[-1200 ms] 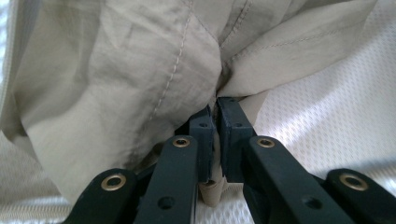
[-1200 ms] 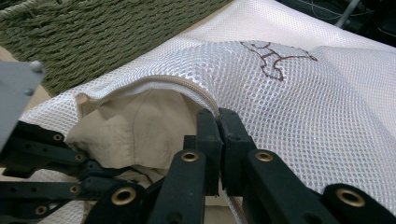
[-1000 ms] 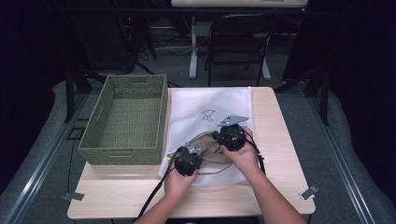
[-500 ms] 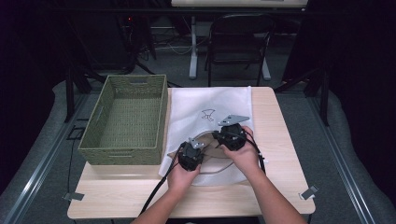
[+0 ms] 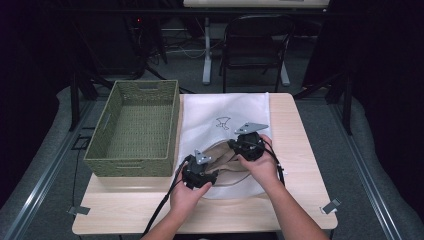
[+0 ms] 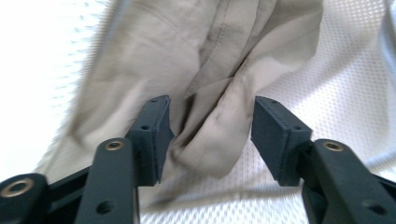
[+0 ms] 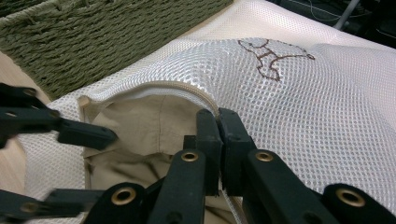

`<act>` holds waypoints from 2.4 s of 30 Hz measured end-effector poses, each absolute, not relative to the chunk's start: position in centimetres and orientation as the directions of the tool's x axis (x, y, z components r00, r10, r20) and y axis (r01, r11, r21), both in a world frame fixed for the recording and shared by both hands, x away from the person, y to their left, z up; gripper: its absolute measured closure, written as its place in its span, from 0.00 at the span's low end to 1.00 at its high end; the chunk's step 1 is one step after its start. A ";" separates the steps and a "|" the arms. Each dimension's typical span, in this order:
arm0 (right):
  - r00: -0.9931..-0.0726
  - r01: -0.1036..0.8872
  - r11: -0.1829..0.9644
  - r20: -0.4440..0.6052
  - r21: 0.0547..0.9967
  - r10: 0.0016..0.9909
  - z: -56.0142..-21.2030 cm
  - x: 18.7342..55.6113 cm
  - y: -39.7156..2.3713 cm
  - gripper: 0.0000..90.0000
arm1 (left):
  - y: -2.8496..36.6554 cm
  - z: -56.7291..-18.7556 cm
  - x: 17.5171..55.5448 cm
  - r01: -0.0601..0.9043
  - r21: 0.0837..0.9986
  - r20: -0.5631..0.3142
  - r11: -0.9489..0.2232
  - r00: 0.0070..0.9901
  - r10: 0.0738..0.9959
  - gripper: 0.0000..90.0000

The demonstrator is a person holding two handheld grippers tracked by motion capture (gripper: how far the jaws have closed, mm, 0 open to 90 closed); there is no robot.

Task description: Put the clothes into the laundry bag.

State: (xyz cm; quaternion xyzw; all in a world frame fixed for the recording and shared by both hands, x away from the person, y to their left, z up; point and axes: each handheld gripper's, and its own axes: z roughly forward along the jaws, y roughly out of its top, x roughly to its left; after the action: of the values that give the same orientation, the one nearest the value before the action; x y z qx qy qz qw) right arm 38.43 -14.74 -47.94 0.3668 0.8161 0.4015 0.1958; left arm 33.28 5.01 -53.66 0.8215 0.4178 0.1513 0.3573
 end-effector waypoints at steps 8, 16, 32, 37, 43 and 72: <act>-0.653 0.440 0.407 -0.026 0.800 0.757 -47.9 38.4 -14.7 0.98 | 7.6 -52.7 31.9 0.575 0.723 -0.044 -0.383 0.592 0.805 0.51; -0.654 0.440 0.410 -0.028 0.799 0.756 -47.9 38.4 -14.7 0.98 | 8.8 -54.2 32.5 0.614 0.698 -0.050 -0.368 0.555 0.831 0.52; -0.654 0.439 0.410 -0.028 0.800 0.756 -48.0 38.4 -14.6 0.98 | 7.2 -56.4 34.3 0.644 0.668 -0.051 -0.373 0.540 0.840 0.81; -0.655 0.438 0.410 -0.028 0.800 0.755 -48.0 38.3 -14.6 0.98 | 6.6 -56.8 34.9 0.642 0.662 -0.036 -0.385 0.541 0.840 0.88; -0.658 0.438 0.414 -0.029 0.798 0.752 -48.0 38.3 -14.5 0.98 | 5.8 -57.0 35.7 0.641 0.671 -0.037 -0.373 0.532 0.846 0.92; -0.649 0.434 0.398 -0.026 0.808 0.761 -47.3 38.3 -15.3 0.98 | 9.1 -51.8 32.4 0.556 0.707 0.006 -0.437 0.613 0.790 0.65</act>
State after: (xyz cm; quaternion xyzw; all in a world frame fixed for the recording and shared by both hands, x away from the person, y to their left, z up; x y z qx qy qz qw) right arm 38.32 -15.31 -47.28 0.3680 0.8118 0.4066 0.2005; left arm 32.36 9.15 -51.78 0.8302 0.4053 0.1706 0.3426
